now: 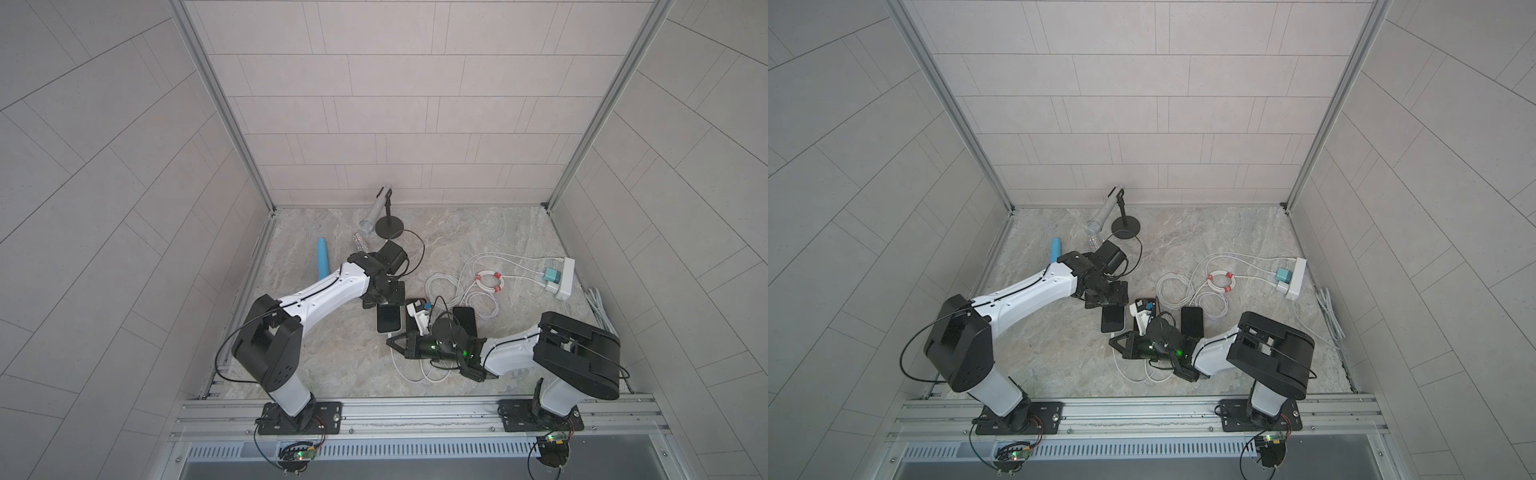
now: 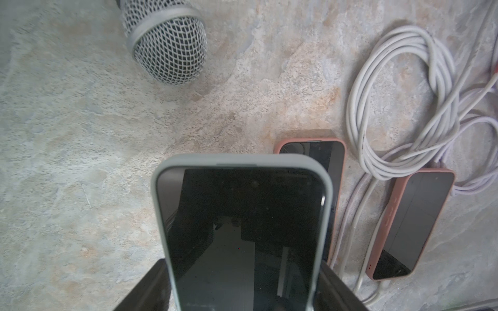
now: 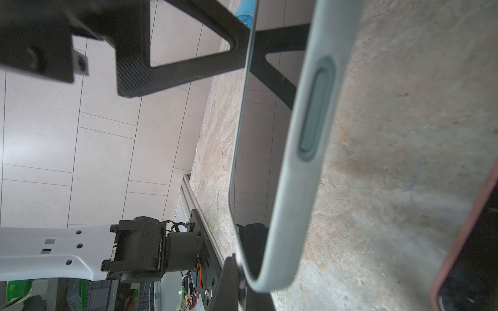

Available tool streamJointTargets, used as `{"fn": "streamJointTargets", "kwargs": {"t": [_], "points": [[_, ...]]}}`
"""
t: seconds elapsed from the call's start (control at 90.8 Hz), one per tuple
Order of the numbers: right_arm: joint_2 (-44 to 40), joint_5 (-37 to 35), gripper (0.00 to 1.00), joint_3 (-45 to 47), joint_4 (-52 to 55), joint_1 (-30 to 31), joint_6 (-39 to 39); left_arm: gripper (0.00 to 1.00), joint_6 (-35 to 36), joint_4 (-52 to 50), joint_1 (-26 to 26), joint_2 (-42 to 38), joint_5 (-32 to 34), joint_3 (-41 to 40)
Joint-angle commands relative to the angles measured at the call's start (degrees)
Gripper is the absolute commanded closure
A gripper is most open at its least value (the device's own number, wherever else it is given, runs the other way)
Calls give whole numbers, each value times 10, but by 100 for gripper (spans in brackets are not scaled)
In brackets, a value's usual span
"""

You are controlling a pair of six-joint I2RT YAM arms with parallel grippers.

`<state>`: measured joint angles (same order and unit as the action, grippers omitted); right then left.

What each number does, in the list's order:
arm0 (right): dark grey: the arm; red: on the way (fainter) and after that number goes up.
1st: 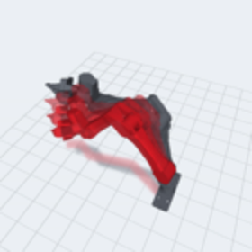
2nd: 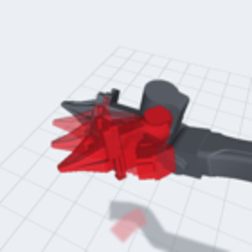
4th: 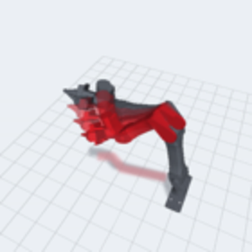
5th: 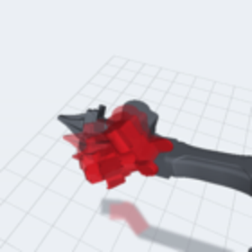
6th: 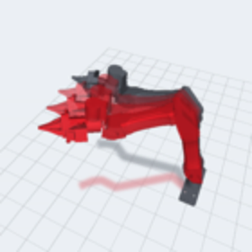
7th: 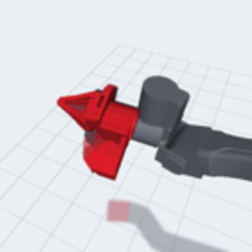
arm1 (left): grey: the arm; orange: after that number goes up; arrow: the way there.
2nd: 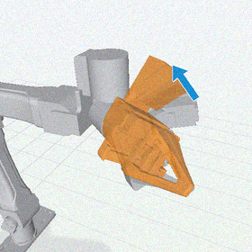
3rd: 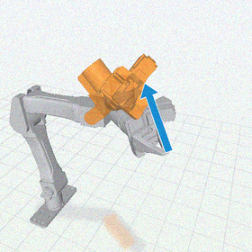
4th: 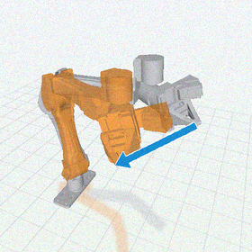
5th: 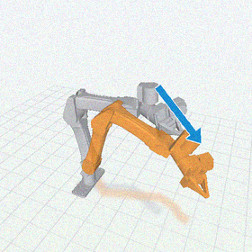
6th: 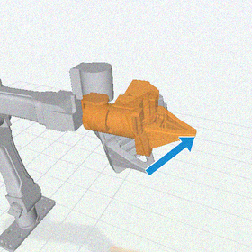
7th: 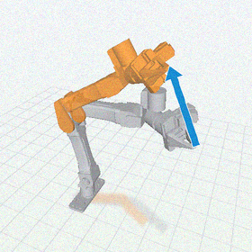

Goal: Unplug the charging cable from the phone
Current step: Remove the charging cable from the phone.

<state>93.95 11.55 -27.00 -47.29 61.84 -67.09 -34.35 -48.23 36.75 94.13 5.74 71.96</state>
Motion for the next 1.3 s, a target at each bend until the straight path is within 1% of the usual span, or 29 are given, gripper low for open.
{"fn": "streamJointTargets", "kwargs": {"t": [0.0, 0.286, 0.605, 0.892, 1.101, 1.288], "points": [[7, 18, 100, -6, -21, 5, 1, 100, 0, 13, -6, -8, 45, 30], [14, 21, 100, -5, -26, 5, -2, 100, -2, 12, -12, 11, 59, 55], [38, 30, 99, -24, -8, 3, -7, 100, 5, 1, -20, 5, 77, 46], [90, 51, 96, -61, 23, -10, -29, 100, 10, -6, -24, -35, 87, 11], [138, 79, 93, -80, 7, -27, -61, 100, 9, -3, -28, -47, 80, -22], [165, 102, 87, -85, 0, -34, -80, 100, 7, 5, -31, -48, 70, -45]]}}
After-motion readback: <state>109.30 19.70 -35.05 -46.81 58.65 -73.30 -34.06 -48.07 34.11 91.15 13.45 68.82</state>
